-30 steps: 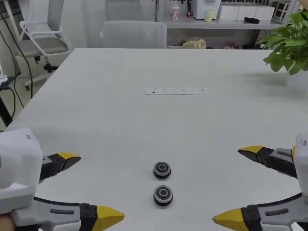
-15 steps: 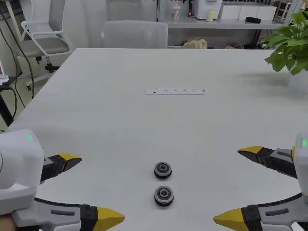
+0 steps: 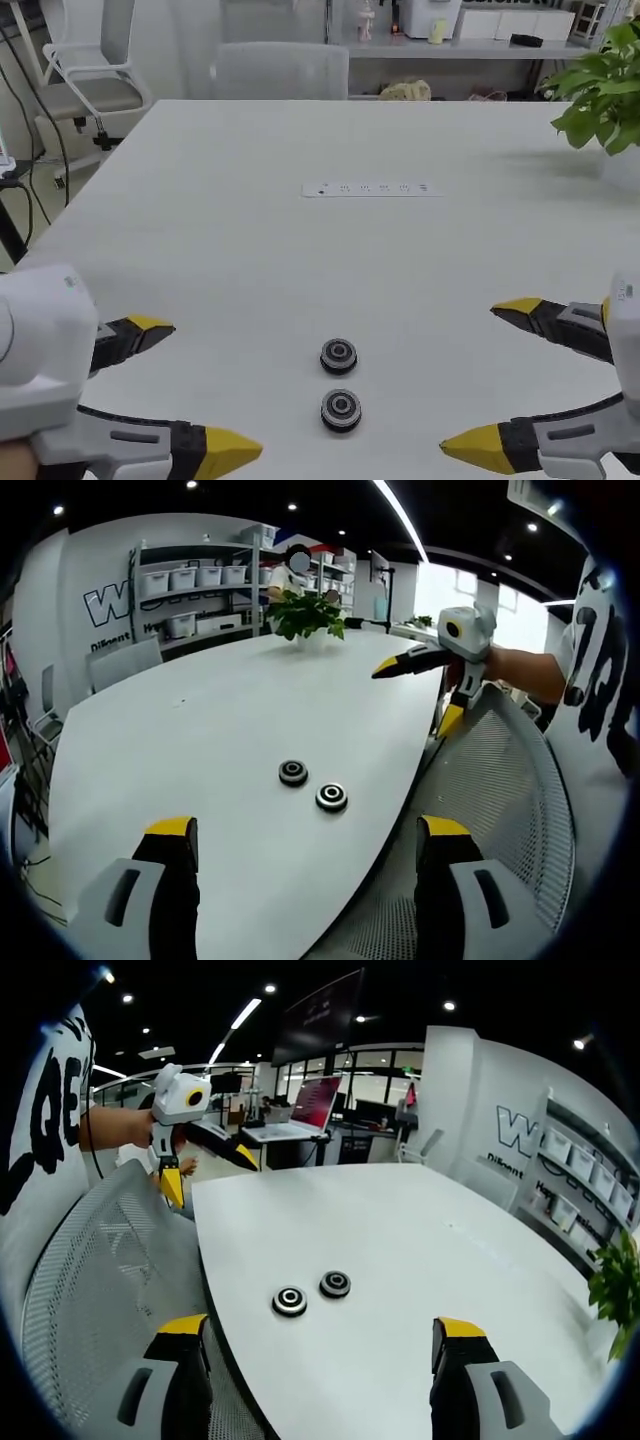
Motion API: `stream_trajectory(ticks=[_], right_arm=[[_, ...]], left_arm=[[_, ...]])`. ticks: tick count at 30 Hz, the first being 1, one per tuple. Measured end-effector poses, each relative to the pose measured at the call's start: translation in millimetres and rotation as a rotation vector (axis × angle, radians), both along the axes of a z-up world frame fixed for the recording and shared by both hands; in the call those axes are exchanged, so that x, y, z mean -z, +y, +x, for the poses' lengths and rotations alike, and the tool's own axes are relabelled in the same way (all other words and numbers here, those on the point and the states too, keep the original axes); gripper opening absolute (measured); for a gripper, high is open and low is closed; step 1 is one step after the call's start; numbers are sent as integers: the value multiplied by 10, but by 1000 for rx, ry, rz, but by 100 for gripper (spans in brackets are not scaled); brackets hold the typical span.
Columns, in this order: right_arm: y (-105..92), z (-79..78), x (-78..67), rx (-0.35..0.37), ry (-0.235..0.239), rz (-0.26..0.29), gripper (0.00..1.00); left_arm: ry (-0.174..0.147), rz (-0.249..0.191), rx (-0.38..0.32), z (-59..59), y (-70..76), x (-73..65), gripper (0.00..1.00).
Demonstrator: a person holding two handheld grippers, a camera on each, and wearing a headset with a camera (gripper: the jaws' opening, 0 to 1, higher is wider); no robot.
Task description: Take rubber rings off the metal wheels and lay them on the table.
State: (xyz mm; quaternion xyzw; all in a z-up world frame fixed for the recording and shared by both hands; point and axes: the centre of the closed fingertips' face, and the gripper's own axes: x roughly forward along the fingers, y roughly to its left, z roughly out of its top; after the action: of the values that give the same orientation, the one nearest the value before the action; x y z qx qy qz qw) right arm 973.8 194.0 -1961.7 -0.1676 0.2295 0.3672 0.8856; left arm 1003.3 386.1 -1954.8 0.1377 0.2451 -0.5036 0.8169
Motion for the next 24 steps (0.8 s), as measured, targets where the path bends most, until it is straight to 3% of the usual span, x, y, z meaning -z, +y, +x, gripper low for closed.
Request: stream_trajectory(ticks=[24], right_arm=[[50, 179, 26, -23, 7, 0, 87]], left_arm=[[-11, 27, 43, 164, -89, 35, 85]])
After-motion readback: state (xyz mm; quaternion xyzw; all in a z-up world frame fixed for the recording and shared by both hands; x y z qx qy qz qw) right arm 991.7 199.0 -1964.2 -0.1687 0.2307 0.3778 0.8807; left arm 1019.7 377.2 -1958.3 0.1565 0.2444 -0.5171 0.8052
